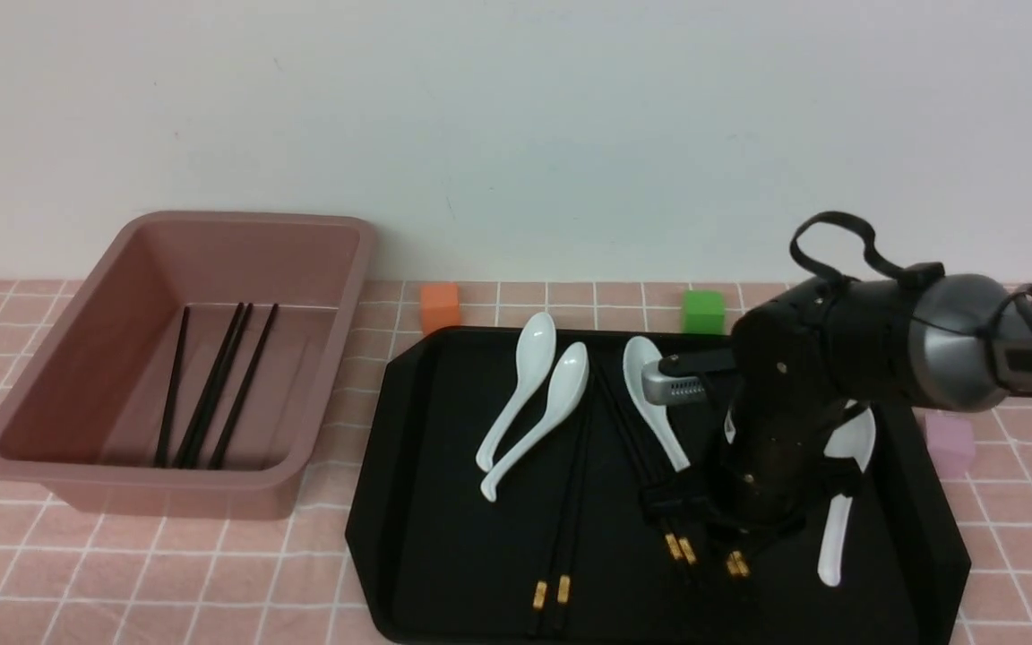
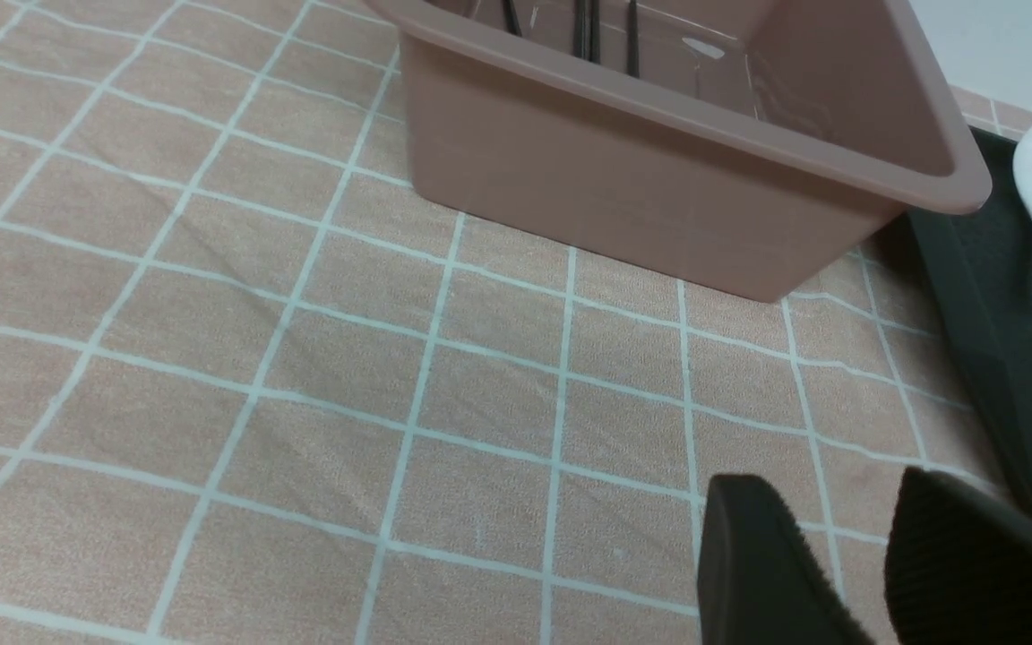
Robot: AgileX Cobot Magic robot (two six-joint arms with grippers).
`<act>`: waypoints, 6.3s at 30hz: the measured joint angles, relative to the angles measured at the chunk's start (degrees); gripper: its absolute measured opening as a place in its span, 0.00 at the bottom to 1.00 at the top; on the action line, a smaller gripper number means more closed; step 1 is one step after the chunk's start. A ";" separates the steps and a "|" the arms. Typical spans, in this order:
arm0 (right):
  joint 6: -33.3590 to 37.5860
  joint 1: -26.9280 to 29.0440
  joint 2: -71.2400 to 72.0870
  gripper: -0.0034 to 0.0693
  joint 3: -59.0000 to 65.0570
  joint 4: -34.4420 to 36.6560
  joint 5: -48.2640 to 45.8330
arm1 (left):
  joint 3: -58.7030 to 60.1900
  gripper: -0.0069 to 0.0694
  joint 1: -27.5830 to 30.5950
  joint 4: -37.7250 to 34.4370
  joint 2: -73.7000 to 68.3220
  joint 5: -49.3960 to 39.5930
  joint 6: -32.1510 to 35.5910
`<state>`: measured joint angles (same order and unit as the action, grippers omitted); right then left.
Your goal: On pink tablecloth take chopsticks from black tray and put them in box.
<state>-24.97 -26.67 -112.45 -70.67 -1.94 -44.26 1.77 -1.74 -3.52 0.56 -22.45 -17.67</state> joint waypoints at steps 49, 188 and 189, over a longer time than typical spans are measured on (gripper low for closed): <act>9.73 -23.76 -32.56 0.28 -78.17 0.27 -6.14 | 0.00 0.40 0.00 0.00 0.00 0.00 0.00; 20.15 22.55 113.01 0.09 71.59 2.69 22.26 | 0.00 0.40 0.00 0.00 0.00 0.00 0.00; 20.15 22.55 113.01 0.09 71.59 2.69 22.26 | 0.00 0.40 0.00 0.00 0.00 0.00 0.00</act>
<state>-4.81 -4.11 0.56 0.92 0.75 -22.01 1.77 -1.74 -3.52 0.56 -22.45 -17.67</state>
